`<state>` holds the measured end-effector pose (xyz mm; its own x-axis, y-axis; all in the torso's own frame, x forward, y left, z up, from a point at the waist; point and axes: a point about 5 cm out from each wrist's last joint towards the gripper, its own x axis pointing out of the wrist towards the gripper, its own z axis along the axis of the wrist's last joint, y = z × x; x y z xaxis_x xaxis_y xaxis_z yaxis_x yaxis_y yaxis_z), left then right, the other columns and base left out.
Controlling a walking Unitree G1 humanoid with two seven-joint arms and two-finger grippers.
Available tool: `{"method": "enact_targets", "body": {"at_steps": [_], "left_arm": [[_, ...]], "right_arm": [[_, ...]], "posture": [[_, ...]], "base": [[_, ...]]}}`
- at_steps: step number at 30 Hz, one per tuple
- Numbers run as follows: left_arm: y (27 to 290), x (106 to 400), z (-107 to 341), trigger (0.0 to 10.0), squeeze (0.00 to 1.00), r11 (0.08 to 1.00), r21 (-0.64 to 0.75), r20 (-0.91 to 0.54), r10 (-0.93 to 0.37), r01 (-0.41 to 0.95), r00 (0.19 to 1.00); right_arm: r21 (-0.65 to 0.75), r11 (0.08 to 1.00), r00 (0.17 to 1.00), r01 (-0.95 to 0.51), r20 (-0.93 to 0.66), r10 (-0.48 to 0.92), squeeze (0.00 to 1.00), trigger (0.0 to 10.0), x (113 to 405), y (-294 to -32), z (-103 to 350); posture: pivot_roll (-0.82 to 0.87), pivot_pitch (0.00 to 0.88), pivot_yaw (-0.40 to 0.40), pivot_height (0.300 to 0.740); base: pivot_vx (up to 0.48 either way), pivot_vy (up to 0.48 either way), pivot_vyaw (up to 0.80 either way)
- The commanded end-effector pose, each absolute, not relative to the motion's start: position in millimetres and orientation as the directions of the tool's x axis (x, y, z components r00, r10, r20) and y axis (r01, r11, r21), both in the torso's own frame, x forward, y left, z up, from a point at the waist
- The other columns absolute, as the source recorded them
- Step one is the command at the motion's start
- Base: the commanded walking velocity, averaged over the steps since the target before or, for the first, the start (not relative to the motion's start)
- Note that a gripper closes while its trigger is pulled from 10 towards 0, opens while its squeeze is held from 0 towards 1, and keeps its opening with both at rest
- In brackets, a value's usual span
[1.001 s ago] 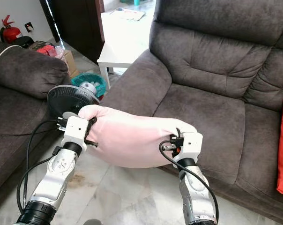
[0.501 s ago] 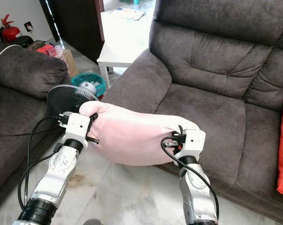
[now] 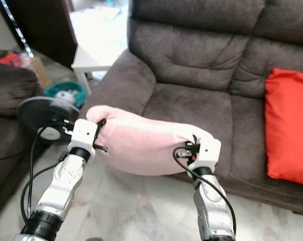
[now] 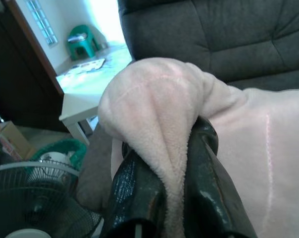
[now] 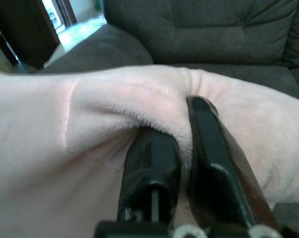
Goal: Move the pillow to the sofa from floor
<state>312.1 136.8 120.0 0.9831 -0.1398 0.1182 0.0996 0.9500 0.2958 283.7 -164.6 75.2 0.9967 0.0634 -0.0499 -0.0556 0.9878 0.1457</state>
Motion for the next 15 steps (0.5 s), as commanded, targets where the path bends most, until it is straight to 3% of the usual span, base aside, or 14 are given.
{"method": "enact_targets", "body": {"at_steps": [1,15], "left_arm": [[145.6,313.4,127.8,10.0,0.0,0.956,0.291,0.159,-0.096,0.046,0.983],[146.1,314.4,129.7,10.0,0.0,0.959,0.281,0.17,-0.092,0.042,0.981]], "right_arm": [[0.147,0.989,1.0,-0.014,0.016,0.012,0.0,10.0,286.7,-176.5,88.9],[0.143,0.99,1.0,-0.014,0.016,0.011,0.0,10.0,290.4,-176.4,89.8]], "posture": [[0.14,0.084,-0.024,0.74],[0.13,0.074,-0.022,0.74]], "base": [[0.0,0.0,-0.8],[0.0,0.0,-0.79]]}}
